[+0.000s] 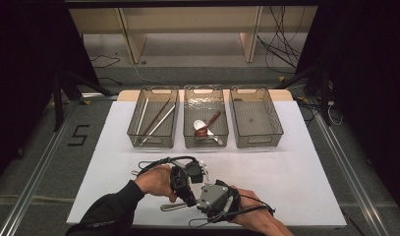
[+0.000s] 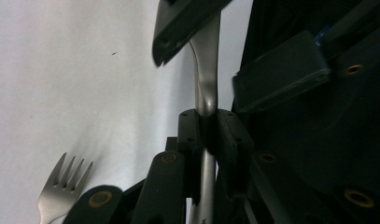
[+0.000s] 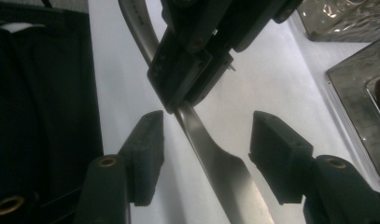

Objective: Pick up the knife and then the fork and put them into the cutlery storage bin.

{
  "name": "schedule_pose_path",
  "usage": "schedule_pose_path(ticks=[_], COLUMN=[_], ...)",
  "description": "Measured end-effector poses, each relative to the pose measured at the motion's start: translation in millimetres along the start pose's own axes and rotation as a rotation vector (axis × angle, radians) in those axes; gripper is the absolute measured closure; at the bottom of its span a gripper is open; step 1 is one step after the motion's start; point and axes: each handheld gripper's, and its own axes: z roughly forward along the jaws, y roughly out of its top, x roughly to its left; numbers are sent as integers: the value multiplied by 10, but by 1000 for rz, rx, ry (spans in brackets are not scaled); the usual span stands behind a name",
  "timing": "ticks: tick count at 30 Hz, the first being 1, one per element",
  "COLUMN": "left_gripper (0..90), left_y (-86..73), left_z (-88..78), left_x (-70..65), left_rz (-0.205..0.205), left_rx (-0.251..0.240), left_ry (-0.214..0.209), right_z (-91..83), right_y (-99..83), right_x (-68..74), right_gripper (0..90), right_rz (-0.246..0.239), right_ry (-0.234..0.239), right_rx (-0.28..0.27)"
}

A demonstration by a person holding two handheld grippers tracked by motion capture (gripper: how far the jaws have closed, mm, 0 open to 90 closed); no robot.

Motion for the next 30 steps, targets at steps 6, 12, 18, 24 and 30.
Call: schedule_pose_path(ticks=[6,12,18,24,30], left_gripper=[799,800,799,799,797], left_y=[7,14,21,28,42], left_z=[16,16,26,47,73], left_x=[-5,-23,-31,-38,-52], left_rz=[3,15,22,29,45], left_rx=[12,25,36,52,68], left_ry=[-7,-15,-24,-36,-43], right_z=[28,52,58,70,80], right_y=[5,1,0,-5,-2], right_x=[39,63,88,139,195], right_gripper=[524,563,612,667,749], right_rz=[-36,-59,-99,-152,-258], right_ry=[4,6,14,0,-1], right_rx=[16,29,47,56,56])
